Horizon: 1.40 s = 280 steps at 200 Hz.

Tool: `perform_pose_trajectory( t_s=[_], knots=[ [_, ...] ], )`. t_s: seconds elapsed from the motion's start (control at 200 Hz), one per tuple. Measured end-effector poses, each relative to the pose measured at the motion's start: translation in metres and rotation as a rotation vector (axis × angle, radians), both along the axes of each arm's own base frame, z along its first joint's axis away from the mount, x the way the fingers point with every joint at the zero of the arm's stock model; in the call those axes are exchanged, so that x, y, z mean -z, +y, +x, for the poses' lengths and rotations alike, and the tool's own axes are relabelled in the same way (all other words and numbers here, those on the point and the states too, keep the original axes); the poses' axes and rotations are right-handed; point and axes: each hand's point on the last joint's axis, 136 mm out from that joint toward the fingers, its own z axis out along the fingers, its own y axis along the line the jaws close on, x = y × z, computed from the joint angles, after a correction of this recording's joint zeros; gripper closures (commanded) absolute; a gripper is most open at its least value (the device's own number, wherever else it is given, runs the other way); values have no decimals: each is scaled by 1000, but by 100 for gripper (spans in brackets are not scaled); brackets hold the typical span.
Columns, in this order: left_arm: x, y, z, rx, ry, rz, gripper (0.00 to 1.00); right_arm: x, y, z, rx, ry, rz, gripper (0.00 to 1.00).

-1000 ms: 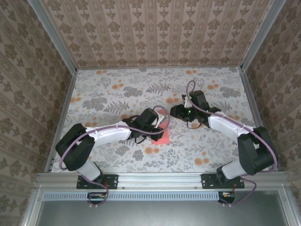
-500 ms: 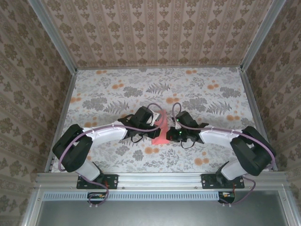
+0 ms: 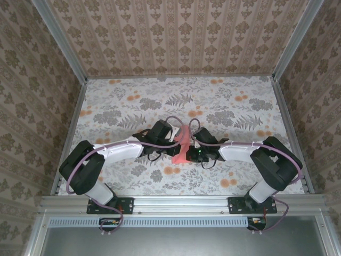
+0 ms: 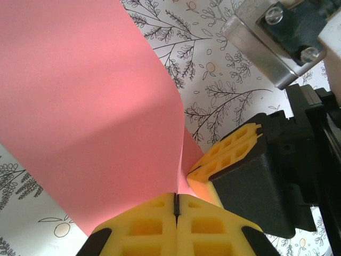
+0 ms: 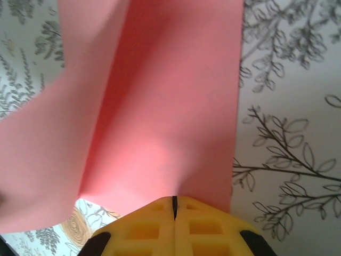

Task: Fold a paper plane with a square sheet of paper (fold left side to right side)
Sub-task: Fold the triangle a second time at the center of the table.

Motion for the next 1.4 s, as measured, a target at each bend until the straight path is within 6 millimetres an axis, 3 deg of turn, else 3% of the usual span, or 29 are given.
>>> perform_pose_trajectory(
  t_s=[0.73,1.05,1.4],
  knots=[
    [17,20,16,-40,14,58,100,2,2,3,-2,19,-15,100],
    [43,29,19,-39,46,115,100,2,2,3,-4,19,-16,100],
    [44,26,30,-32,33,116,100,2,2,3,-4,20,-17,100]
  ],
)
